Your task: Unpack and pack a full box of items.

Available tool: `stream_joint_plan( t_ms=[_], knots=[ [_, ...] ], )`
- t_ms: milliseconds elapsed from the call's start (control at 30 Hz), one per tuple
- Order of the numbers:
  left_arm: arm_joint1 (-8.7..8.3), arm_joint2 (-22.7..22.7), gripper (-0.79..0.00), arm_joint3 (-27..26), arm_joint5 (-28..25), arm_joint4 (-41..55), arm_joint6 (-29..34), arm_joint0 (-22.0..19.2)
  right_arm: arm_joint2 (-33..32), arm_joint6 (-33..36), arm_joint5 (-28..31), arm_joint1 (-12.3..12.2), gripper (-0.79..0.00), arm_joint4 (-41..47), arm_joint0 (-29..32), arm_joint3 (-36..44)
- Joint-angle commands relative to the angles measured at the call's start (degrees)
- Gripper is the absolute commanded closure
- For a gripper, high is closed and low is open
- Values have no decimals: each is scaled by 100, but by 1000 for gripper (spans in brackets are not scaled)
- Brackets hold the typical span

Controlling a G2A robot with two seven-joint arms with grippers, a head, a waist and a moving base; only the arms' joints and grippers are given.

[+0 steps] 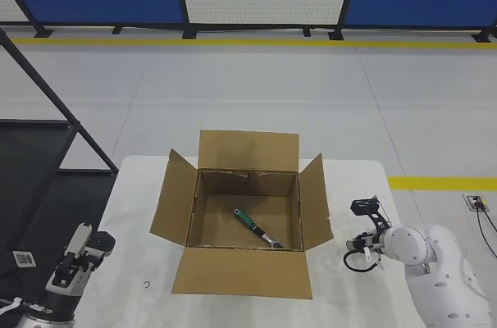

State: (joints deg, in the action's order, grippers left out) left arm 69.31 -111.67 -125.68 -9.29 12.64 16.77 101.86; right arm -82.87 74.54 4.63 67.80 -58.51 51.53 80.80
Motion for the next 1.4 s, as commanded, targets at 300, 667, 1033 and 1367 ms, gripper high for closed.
stream_joint_plan(
  t_ms=[300,667,1033,1367],
  knots=[
    [0,0,-785,0,0,0,0,0,139,-53,-138,-27,-280,-11,-123,-220],
    [0,0,-785,0,0,0,0,0,-203,-154,-146,-136,0,81,151,704],
    [0,0,-785,0,0,0,0,0,-917,-403,-217,-249,0,437,1076,3600],
    [0,0,-785,0,0,0,0,0,-936,-674,-244,-279,0,328,1555,4653]
  ],
)
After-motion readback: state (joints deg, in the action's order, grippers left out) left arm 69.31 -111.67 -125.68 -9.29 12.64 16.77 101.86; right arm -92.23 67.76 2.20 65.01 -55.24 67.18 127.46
